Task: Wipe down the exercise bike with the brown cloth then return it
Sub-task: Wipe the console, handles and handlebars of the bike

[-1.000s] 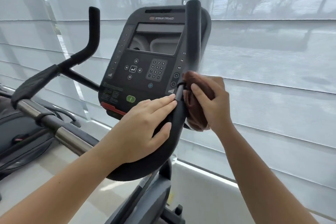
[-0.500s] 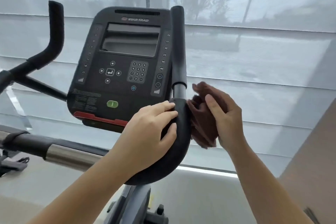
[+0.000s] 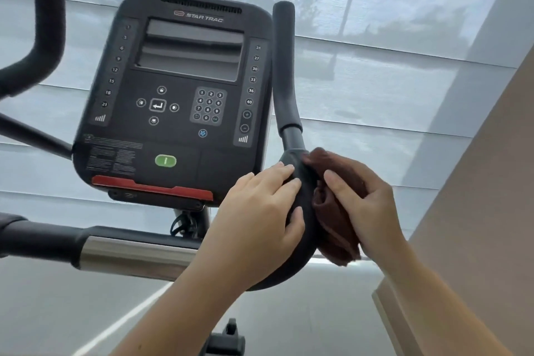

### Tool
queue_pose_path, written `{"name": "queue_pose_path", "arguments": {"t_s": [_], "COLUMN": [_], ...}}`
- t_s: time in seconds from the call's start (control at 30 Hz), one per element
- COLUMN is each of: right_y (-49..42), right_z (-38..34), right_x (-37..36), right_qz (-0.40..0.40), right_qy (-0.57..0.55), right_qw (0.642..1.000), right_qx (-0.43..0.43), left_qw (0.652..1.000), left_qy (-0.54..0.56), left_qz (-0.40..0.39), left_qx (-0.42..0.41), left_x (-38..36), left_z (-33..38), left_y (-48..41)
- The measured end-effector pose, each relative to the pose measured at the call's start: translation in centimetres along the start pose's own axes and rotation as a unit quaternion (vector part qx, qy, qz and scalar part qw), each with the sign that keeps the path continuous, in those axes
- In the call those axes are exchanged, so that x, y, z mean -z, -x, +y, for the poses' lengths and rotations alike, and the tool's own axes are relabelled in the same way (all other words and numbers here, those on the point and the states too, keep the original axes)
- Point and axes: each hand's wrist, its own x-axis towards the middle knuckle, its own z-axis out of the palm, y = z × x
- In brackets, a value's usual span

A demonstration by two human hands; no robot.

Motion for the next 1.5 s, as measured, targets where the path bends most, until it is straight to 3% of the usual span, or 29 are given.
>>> {"name": "queue_pose_path", "arguments": {"t_s": [0.3,0.47,0.63,0.83,1.07,1.5], "right_y": [1.6,2.5,3.1,4.0,7.7,21.4], "right_z": [-0.4,0.6,1.4,1.8,2.6,0.3], "right_x": [0.0,0.6,0.9,1.7,3.3,2.3], "right_qz": [-0.024,-0.043,-0.055,-0.095,-0.180,-0.311], "right_qy": [0.098,0.071,0.067,0.062,0.010,-0.013], "right_qw": [0.994,0.993,0.988,0.977,0.966,0.929], "right_qx": [0.050,0.086,0.130,0.182,0.183,0.199], "left_qw": [0.998,0.994,0.986,0.963,0.930,0.869], "left_qy": [0.019,-0.062,-0.087,-0.154,-0.245,-0.288], "left_qz": [0.054,0.089,0.113,0.153,0.134,0.138], "left_qx": [0.035,0.022,0.083,0.158,0.239,0.377], "left_x": [0.1,0.3,-1.1,-2.6,-3.2,0.1], "left_z": [0.4,1.4,3.6,6.9,10.8,18.7], "left_y": [-0.1,1.1,2.7,5.5,9.8,24.9]}}
